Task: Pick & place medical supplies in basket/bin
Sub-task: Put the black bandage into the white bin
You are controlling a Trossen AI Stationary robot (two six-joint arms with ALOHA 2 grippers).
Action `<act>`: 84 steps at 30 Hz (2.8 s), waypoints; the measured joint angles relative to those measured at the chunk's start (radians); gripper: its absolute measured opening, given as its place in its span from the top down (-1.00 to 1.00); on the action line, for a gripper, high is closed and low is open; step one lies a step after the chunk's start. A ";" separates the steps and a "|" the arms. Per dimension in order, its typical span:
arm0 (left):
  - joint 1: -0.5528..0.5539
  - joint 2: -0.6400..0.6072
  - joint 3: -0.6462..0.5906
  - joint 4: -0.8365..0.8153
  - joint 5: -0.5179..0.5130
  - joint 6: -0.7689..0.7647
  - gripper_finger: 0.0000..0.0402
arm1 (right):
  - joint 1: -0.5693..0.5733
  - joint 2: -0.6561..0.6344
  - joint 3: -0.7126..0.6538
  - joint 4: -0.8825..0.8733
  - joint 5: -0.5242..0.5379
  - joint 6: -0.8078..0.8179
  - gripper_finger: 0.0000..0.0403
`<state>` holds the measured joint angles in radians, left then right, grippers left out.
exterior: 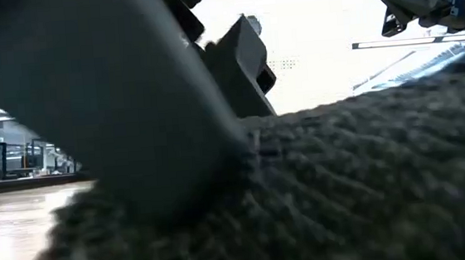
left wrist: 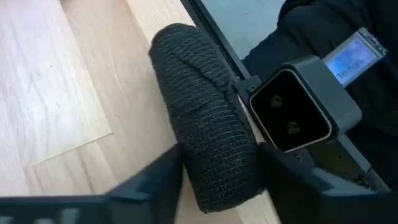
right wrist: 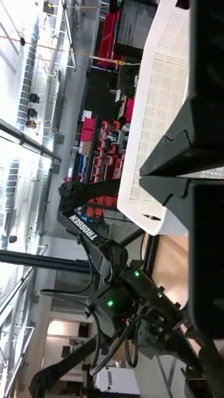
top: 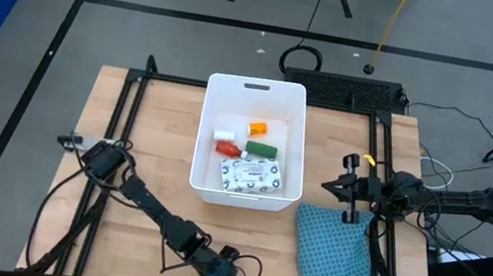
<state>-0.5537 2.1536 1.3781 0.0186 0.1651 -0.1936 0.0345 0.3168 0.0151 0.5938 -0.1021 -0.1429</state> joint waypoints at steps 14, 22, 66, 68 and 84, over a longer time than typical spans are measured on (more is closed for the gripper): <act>0.005 -0.057 0.000 -0.049 -0.058 0.050 0.74 | 0.000 0.000 0.000 0.000 0.000 0.000 1.00; -0.042 -0.322 0.000 -0.278 -0.349 0.152 0.72 | 0.000 0.001 0.000 -0.004 0.000 0.000 1.00; 0.238 -1.817 -1.235 0.402 -0.745 0.461 0.70 | 0.000 0.009 0.000 -0.068 -0.001 0.034 1.00; 0.268 -1.828 -1.245 0.407 -0.741 0.420 0.70 | 0.000 0.009 0.000 -0.069 -0.001 0.044 1.00; 0.467 -1.426 -0.791 0.145 -0.837 0.186 0.70 | 0.000 0.009 0.000 -0.028 0.001 0.016 1.00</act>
<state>-0.0866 0.7277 0.5868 0.1632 -0.6718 -0.0075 0.0344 0.3256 0.0151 0.5657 -0.1009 -0.1271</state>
